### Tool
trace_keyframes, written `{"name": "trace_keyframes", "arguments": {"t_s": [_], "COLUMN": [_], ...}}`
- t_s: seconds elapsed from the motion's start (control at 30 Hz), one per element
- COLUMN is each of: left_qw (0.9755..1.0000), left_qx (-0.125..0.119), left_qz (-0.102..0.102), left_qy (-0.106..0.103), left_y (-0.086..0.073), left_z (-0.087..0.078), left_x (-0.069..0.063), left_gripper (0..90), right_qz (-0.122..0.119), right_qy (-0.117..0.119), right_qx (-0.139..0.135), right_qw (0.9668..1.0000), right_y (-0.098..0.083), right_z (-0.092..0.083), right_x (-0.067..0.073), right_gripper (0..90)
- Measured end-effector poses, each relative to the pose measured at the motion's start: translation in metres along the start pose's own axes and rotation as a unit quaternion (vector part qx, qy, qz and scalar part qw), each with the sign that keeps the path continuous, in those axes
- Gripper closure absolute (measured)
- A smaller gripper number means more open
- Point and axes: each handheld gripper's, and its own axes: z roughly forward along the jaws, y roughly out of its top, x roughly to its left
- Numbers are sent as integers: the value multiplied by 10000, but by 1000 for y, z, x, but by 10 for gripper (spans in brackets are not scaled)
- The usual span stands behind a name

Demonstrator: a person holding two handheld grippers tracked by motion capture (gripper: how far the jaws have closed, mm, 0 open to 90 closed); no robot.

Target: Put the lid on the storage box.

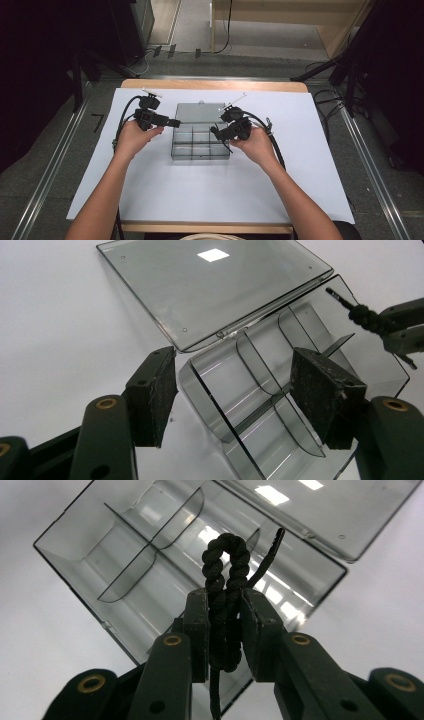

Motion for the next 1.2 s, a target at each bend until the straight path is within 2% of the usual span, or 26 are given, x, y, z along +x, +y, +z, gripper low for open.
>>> {"name": "trace_keyframes", "arguments": {"t_s": [0.2,0.83,1.2], "left_qw": [10000,10000,10000], "left_qx": [9,48,27], "left_qz": [15,-24,-46], "left_qy": [-21,-34,-43], "left_y": [0,2,2], "left_z": [0,-1,-2], "left_x": [0,4,5], "left_gripper": [366,365,360], "right_qz": [-13,-202,-343], "right_qy": [94,187,265], "right_qx": [50,71,58], "right_qw": [9999,9996,9990], "right_y": [0,4,11], "right_z": [5,15,21], "right_x": [4,22,38], "right_gripper": [764,764,764]}}
